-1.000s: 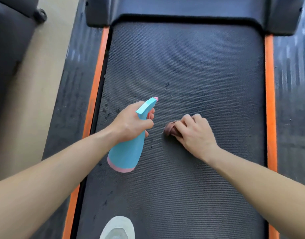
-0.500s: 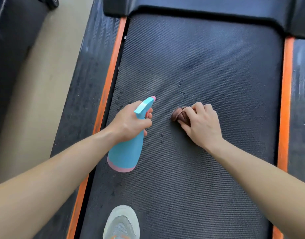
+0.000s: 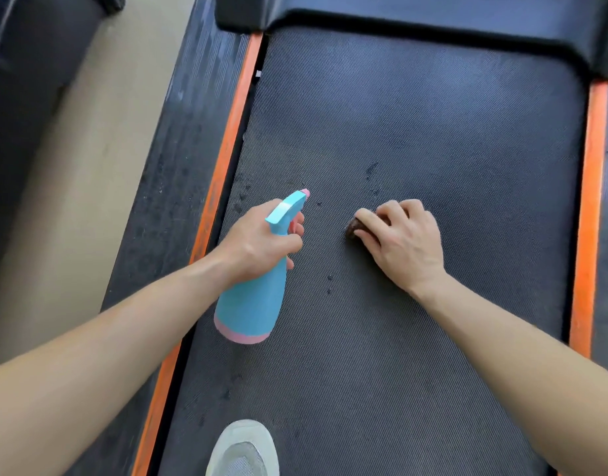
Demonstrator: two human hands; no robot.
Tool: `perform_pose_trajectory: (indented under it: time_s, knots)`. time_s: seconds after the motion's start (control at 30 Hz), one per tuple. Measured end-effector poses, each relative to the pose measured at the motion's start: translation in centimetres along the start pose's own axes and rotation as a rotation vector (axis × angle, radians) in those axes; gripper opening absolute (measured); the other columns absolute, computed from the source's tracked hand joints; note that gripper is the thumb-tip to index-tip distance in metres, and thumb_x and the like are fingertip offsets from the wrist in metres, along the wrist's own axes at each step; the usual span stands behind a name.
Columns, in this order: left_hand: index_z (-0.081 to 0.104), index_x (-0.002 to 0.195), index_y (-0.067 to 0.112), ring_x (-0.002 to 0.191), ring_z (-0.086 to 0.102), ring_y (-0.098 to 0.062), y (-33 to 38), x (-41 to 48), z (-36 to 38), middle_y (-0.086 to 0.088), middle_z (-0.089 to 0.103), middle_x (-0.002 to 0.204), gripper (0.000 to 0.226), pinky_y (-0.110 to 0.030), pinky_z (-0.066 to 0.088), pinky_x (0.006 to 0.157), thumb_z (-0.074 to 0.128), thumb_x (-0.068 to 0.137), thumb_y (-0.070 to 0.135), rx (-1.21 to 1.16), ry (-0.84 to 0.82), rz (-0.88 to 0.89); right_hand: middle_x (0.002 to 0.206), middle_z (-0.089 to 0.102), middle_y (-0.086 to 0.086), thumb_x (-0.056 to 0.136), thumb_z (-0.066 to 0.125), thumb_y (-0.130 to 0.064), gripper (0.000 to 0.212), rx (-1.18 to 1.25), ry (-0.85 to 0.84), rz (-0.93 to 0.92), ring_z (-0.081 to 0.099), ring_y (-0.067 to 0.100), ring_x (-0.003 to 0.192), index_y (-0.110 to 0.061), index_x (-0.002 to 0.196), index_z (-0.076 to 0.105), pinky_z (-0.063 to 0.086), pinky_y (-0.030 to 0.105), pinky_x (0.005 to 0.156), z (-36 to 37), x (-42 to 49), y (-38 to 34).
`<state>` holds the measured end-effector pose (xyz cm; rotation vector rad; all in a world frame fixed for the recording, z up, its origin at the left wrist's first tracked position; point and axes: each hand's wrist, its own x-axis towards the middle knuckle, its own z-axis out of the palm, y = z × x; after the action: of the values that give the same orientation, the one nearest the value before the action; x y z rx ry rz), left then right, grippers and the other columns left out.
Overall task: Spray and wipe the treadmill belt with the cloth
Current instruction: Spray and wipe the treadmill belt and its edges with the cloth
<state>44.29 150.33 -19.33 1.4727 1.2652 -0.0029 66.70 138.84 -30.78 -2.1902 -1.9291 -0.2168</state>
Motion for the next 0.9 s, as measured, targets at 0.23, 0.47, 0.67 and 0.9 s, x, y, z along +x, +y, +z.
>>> perform_pose_trajectory:
  time_s: [0.23, 0.47, 0.67, 0.9]
  knots:
    - [0.066, 0.123, 0.013, 0.059, 0.072, -0.022, 0.0, 0.1, 0.8, -0.006, 0.072, 0.110, 0.038, -0.018, 0.053, 0.059, 0.063, 0.088, -0.002, 0.001, -0.031, -0.014, 0.104, 0.062, 0.004, 0.099, 0.052, -0.053, 0.036, 0.082, -0.094, -0.179, 0.055, 0.034, 0.092, -0.025, 0.116, 0.066, 0.047, 0.044, 0.068, -1.6, -5.4, -0.8]
    - [0.066, 0.107, 0.016, 0.062, 0.075, -0.024, 0.4, 0.3, 1.8, -0.003, 0.073, 0.111, 0.026, -0.029, 0.057, 0.067, 0.067, 0.084, 0.005, 0.011, -0.055, -0.004, 0.101, 0.060, 0.007, 0.098, 0.052, -0.053, 0.034, -0.017, -0.014, 0.153, 0.055, 0.036, 0.091, -0.025, 0.110, 0.065, 0.046, 0.043, 0.063, 0.5, 2.1, 0.4]
    - [0.067, 0.105, 0.018, 0.060, 0.072, -0.018, 0.0, 0.0, 2.1, -0.003, 0.072, 0.107, 0.026, -0.027, 0.057, 0.062, 0.067, 0.082, 0.006, 0.001, -0.071, 0.006, 0.102, 0.064, 0.004, 0.097, 0.057, -0.053, 0.034, 0.041, -0.039, 0.044, 0.056, 0.036, 0.092, -0.024, 0.112, 0.068, 0.047, 0.044, 0.065, -0.9, -5.7, -0.8]
    - [0.067, 0.109, 0.015, 0.059, 0.071, -0.018, -0.6, -0.7, 3.6, -0.004, 0.071, 0.109, 0.028, -0.029, 0.059, 0.061, 0.066, 0.084, 0.002, 0.012, -0.103, -0.006, 0.107, 0.064, 0.006, 0.097, 0.052, -0.053, 0.039, 0.008, 0.014, 0.152, 0.057, 0.036, 0.094, -0.023, 0.116, 0.067, 0.046, 0.044, 0.067, -0.6, -6.1, -1.0]
